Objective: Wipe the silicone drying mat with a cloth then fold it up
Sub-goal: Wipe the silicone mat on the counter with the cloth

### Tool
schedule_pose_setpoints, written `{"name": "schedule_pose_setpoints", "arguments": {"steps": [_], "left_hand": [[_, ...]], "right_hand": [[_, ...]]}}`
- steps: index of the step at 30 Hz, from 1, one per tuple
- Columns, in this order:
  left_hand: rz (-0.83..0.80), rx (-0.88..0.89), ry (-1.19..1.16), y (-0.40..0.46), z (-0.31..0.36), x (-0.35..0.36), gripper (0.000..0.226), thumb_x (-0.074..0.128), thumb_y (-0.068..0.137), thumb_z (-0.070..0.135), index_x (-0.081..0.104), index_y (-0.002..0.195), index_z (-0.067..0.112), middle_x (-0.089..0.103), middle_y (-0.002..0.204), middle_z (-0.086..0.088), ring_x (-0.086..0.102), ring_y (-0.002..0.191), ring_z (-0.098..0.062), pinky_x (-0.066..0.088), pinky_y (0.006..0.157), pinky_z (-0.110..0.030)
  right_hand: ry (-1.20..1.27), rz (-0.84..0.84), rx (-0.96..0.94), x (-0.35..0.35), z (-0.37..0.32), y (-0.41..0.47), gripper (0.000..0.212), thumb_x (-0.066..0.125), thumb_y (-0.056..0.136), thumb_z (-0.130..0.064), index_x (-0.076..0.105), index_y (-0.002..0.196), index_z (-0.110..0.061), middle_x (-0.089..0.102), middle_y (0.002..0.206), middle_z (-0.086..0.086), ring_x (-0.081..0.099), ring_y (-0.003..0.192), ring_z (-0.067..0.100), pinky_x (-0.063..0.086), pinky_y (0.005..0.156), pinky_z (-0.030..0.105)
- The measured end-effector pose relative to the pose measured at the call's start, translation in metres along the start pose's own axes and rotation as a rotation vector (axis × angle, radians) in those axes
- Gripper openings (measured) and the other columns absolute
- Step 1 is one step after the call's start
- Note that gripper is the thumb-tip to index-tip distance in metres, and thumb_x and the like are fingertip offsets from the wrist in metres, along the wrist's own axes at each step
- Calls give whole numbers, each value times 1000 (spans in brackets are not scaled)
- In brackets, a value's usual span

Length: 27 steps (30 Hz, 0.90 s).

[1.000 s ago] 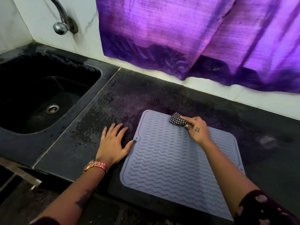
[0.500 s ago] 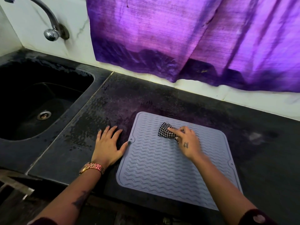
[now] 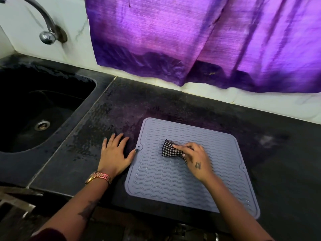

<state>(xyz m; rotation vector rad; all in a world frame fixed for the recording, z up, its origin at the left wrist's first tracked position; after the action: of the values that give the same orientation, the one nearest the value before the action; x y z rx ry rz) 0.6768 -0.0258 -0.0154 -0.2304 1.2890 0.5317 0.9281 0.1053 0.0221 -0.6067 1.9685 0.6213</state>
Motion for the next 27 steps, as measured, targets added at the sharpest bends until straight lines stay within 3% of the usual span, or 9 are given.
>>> {"name": "schedule_pose_setpoints", "arguments": {"steps": [6, 9, 18, 27], "left_hand": [[-7, 4, 0, 1, 0, 0, 91, 6, 74, 74, 40, 141, 23, 32, 152, -3, 15, 144, -23, 1, 119, -44], [-11, 9, -1, 0, 0, 1, 90, 7, 75, 74, 41, 141, 23, 32, 152, -3, 16, 144, -24, 1, 119, -44], [-5, 11, -8, 1, -1, 3, 89, 10, 76, 74, 43, 140, 22, 34, 151, -5, 17, 144, -25, 3, 118, -45], [-4, 11, -14, -1, 0, 1, 90, 11, 75, 75, 43, 139, 20, 33, 151, -5, 16, 144, -26, 4, 118, -46]], "right_hand": [[-12, -62, -25, 4, -11, -31, 40, 51, 94, -16, 57, 123, -43, 53, 119, -6, 46, 103, 18, 40, 86, 34], [54, -31, -43, -2, -14, -32, 44, 57, 89, -7, 60, 120, -38, 58, 112, -3, 51, 98, 21, 43, 83, 36], [60, -6, -74, 0, -23, -65, 44, 59, 87, -6, 63, 117, -38, 60, 111, 0, 53, 96, 23, 46, 81, 41], [50, 13, -119, -1, -32, -102, 45, 59, 86, -8, 62, 118, -39, 59, 113, -2, 52, 98, 19, 44, 78, 37]]}}
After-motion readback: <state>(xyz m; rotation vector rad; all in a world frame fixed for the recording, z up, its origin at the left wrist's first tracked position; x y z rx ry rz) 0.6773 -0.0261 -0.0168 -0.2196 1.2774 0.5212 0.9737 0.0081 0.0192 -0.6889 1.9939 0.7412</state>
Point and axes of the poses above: each hand's wrist, its own y-axis towards the middle knuckle, its own x-axis out of the palm, z = x × y, the point moved 3 cm from there along y, towards the middle knuckle
